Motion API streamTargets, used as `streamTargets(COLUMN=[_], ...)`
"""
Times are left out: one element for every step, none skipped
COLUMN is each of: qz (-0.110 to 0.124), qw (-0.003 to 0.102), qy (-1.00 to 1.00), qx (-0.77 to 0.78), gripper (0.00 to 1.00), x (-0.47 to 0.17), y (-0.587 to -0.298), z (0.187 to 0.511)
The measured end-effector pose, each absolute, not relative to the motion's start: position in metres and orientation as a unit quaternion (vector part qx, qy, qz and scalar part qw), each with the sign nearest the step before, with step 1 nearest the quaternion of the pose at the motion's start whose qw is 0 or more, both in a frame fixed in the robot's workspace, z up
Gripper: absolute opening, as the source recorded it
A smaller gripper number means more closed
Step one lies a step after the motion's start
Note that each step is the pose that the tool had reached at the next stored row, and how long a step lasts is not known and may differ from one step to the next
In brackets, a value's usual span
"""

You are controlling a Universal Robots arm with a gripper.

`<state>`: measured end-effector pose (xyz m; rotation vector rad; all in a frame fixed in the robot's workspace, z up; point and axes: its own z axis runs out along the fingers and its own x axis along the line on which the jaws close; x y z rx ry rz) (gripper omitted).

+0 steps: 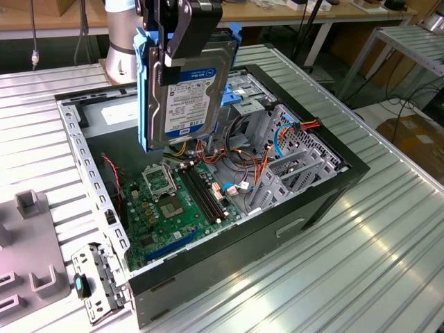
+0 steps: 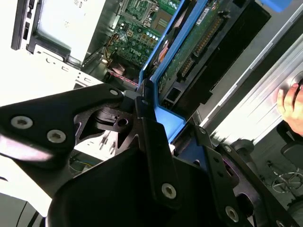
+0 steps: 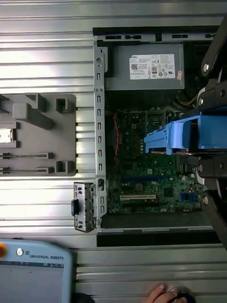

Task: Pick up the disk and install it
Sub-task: 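Insert the disk into the insertion slot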

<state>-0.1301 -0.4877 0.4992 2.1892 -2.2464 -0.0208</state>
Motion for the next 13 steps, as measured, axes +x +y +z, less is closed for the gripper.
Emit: streamTargets(qz=[-0.007,-0.007,-0.007,-0.007,-0.007,-0.007,-0.007,-0.007,-0.007,-0.007,-0.007,-0.007,-0.007], qw=[0.002,0.002,0.002,0.002,0.002,0.002,0.002,0.002,0.002,0.002,0.002,0.002,0.002], qy=[-0.716,-0.716,-0.716,-0.716,-0.716,-0.716,-0.716,-0.716,-0.716,-0.716,-0.716,-0.716,-0.716], qx=[0.698,0.698,0.698,0.698,0.698,0.698,0.698,0.698,0.698,0.698,0.698,0.698,0.698], gripper=[0.37,0.37,0.37,0.37,0.37,0.37,0.37,0.37,0.37,0.37,0.37,0.37,0.37], x=[-0.1298,-0.1294,-0.1289,-0.1284,-0.1277,-0.1271,-0.1263,-0.1256,-0.1248,-0.1239,-0.1236,-0.1236,-0.1235], y=[-0.4885,-0.4891,-0.4898,-0.4906,-0.4912,-0.4916,-0.4921,-0.4925,-0.4927,-0.493,-0.4931,-0.4931,-0.493], z=[0.4992,0.4991,0.499,0.499,0.499,0.4989,0.4989,0.4989,0.4989,0.4988,0.4989,0.4989,0.4989])
